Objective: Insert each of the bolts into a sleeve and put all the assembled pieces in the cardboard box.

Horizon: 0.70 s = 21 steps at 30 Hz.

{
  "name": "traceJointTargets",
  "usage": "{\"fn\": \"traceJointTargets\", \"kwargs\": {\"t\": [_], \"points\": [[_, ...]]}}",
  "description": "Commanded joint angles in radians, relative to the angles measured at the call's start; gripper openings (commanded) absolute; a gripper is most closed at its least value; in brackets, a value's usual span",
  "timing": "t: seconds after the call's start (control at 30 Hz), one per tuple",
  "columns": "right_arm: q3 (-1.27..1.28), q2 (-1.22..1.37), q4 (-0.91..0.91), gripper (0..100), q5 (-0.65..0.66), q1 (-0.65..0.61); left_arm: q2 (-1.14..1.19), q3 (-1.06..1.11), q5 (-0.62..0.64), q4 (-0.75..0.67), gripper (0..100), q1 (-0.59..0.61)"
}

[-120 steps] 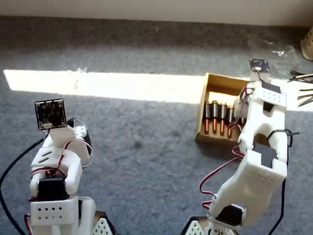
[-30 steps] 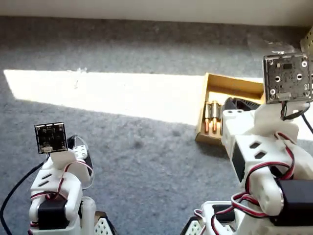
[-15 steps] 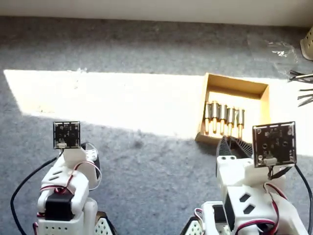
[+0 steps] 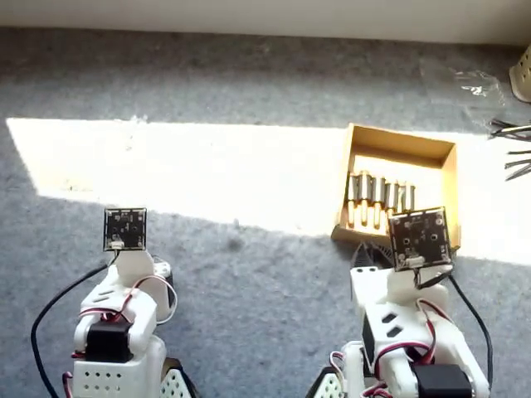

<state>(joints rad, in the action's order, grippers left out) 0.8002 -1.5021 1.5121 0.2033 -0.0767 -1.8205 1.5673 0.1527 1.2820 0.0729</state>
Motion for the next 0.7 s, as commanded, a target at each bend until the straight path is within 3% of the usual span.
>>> {"fn": "traceJointTargets", "kwargs": {"t": [0.0, 0.3, 0.67], "points": [[0.056, -0.01, -0.051, 0.9, 0.048, -0.007, -0.007, 0.016, 0.003, -0.014, 1, -0.005], [0.433, -0.019, -0.315, 0.9, 0.052, -0.008, -0.007, 0.053, 0.003, -0.014, 1, -0.005], [0.651, -0.019, -0.404, 0.9, 0.051, -0.005, -0.005, 0.091, 0.003, -0.014, 1, -0.005]]}}
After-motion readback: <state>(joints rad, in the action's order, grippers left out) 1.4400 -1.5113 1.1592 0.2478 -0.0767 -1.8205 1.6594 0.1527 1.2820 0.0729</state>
